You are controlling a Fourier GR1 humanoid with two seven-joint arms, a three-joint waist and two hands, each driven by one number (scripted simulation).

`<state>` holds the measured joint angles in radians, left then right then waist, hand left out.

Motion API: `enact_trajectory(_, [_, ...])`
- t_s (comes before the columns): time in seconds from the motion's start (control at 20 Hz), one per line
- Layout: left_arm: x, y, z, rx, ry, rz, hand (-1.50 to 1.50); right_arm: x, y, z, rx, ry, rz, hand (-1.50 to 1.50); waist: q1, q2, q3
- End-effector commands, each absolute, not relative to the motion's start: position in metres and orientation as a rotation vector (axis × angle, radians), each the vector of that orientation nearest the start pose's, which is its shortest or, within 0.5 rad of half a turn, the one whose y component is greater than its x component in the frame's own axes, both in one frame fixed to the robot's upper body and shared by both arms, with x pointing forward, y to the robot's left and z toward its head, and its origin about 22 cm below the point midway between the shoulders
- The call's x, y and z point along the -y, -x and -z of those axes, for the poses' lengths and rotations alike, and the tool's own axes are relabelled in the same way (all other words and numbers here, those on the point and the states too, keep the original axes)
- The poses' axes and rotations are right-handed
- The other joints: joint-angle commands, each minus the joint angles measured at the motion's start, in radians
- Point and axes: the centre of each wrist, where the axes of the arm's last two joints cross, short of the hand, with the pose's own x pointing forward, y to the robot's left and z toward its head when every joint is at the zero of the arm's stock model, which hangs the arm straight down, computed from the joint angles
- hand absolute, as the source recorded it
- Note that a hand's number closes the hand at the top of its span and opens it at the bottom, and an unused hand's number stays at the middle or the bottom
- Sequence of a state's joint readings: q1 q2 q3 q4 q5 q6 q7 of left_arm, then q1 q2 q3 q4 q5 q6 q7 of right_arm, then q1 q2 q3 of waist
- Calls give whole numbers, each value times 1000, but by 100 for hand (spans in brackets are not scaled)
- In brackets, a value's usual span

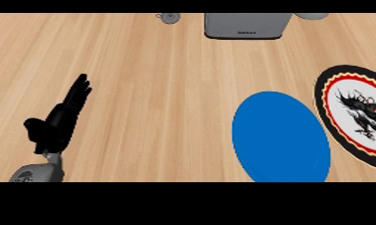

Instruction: Pick the lemon from the plate and place it in the plate

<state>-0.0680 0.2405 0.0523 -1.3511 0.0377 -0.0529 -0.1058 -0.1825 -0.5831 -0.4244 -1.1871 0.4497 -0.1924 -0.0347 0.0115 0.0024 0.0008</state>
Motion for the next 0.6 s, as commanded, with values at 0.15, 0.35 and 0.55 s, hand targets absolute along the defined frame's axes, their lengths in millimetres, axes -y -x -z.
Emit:
enact_trajectory(0.15, [-295, -265, 17, 1508, -130, 165, 0, 463, -295, -49, 1248, 1139, -115, -150, -1, 0, 0])
enact_trajectory(0.35, [-295, -256, 29, 1511, -154, 147, 0, 458, -305, -36, 1254, 1081, -3, -150, 0, 1, 0])
enact_trajectory(0.55, [-315, -249, 20, 1524, -151, 142, 0, 481, -284, -54, 1409, 1062, 212, -150, -13, -3, 0])
